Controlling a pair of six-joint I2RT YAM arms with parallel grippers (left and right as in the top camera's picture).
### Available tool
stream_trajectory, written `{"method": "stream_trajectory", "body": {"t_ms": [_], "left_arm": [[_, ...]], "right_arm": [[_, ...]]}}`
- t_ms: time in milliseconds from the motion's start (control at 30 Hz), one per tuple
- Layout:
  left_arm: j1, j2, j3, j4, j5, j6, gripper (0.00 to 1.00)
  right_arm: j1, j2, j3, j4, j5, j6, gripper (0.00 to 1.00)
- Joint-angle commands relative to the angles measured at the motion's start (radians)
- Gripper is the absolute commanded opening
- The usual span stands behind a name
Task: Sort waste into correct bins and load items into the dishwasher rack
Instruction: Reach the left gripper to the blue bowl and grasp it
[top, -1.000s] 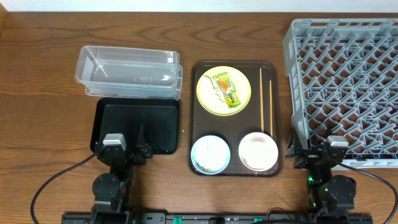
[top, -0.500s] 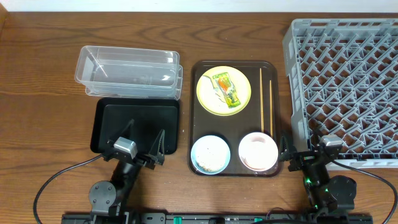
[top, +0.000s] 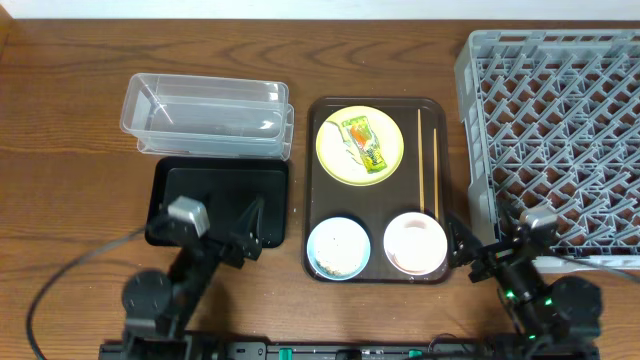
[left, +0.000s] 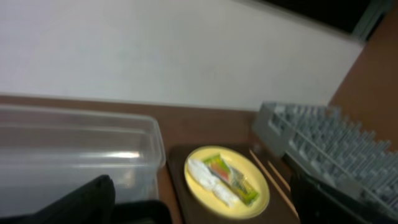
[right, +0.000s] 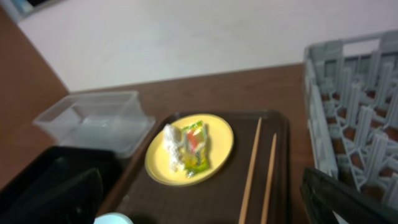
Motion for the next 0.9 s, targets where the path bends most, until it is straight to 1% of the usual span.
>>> {"method": "stream_trajectory", "body": {"t_ms": [0, 67, 133, 167, 233, 333, 400, 533, 633, 700, 767, 867], "left_arm": [[0.004, 0.169, 0.181, -0.069, 0.082, -0.01, 0.92], [0.004, 0.286, 0.307, -0.165, 0.147, -0.01, 0.92], [0.004, 0.389, 0.432, -0.287, 0.199, -0.01, 0.92], [0.004, 0.444, 0.504, -0.372, 0.214, -0.01, 0.92], [0.004, 0.536, 0.639, -0.539, 0.214, -0.001, 0.92], [0.004, 0.61, 0.76, -0.667, 0.215, 0.002, 0.92], [0.004, 0.634, 0.798, -0.697, 0.229, -0.023, 0.92], [0.001, 0.638, 0.798, -0.703, 0.264, -0.039, 0.91], [-0.036, 0.656, 0.798, -0.745, 0.262, -0.038, 0.82], [-0.089, 0.678, 0.798, -0.789, 0.254, -0.032, 0.76], [-0.175, 0.716, 0.797, -0.825, 0.201, -0.032, 0.68], [-0.324, 0.781, 0.797, -0.834, 0.043, -0.046, 0.66]], "right_arm": [[-0.014, 0.158, 0.171, -0.084, -0.061, -0.018, 0.99], [-0.014, 0.265, 0.276, -0.175, -0.071, -0.032, 0.99], [-0.014, 0.383, 0.391, -0.292, -0.068, -0.037, 0.99], [-0.014, 0.444, 0.451, -0.356, -0.068, -0.037, 0.99], [-0.014, 0.557, 0.567, -0.486, -0.068, -0.044, 0.99], [-0.014, 0.667, 0.677, -0.609, -0.068, -0.101, 0.99], [-0.014, 0.724, 0.719, -0.647, -0.074, -0.103, 0.99], [-0.014, 0.769, 0.728, -0.657, -0.116, -0.104, 0.99], [-0.014, 0.775, 0.728, -0.661, -0.12, -0.103, 0.95], [-0.014, 0.768, 0.728, -0.661, -0.12, -0.103, 0.92], [-0.014, 0.751, 0.728, -0.661, -0.108, -0.084, 0.91], [-0.014, 0.719, 0.728, -0.661, -0.082, -0.032, 0.9]]}}
